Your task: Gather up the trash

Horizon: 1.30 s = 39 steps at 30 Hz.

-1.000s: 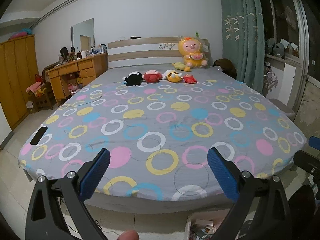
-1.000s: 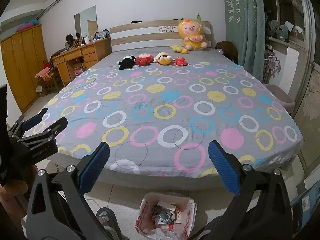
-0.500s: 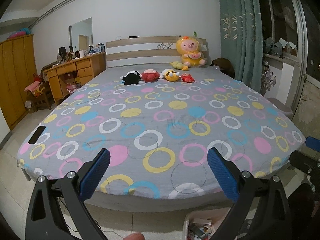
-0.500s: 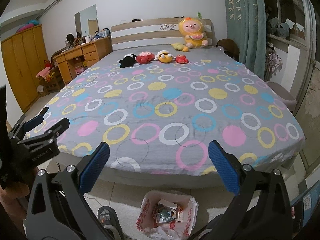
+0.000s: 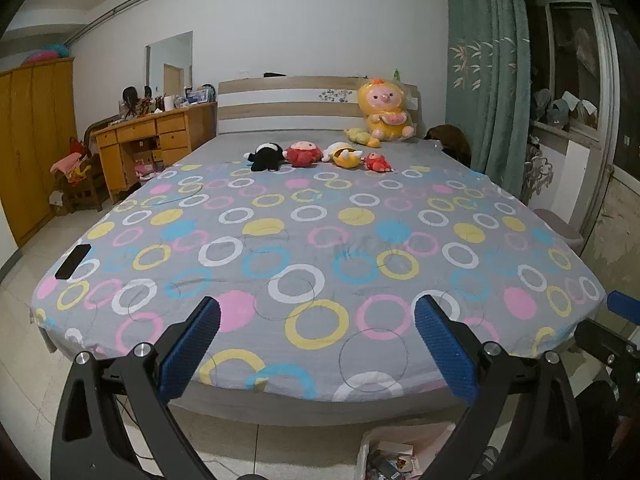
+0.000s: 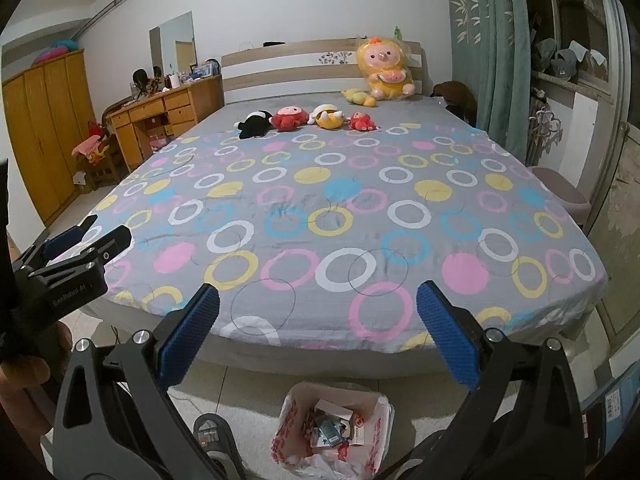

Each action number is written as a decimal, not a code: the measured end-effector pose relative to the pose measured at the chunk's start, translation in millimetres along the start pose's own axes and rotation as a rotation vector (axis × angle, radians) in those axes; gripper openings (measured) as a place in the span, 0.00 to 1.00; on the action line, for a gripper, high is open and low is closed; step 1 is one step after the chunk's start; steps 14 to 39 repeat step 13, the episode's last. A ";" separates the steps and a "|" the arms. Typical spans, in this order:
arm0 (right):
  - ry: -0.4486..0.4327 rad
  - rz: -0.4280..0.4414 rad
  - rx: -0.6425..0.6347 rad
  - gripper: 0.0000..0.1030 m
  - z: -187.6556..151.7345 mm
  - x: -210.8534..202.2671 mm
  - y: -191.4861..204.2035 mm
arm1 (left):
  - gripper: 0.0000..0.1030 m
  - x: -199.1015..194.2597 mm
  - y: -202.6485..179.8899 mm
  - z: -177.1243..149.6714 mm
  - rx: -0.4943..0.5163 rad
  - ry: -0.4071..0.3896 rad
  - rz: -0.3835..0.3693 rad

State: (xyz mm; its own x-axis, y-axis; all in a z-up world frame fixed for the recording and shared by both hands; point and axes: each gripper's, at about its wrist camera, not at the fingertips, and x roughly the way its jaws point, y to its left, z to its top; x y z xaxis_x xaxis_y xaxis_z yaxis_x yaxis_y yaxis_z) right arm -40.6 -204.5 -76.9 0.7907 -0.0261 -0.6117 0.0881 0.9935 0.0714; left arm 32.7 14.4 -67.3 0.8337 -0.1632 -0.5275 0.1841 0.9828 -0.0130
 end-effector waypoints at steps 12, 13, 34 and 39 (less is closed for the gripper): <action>0.011 0.000 0.016 0.94 -4.6 0.0 -4.7 | 0.92 -0.4 -8.4 -3.0 0.019 0.010 -0.013; 0.012 -0.001 0.016 0.94 -4.8 0.1 -5.1 | 0.92 -0.3 -8.0 -3.0 0.020 0.010 -0.012; 0.012 -0.001 0.016 0.94 -4.8 0.1 -5.1 | 0.92 -0.3 -8.0 -3.0 0.020 0.010 -0.012; 0.012 -0.001 0.016 0.94 -4.8 0.1 -5.1 | 0.92 -0.3 -8.0 -3.0 0.020 0.010 -0.012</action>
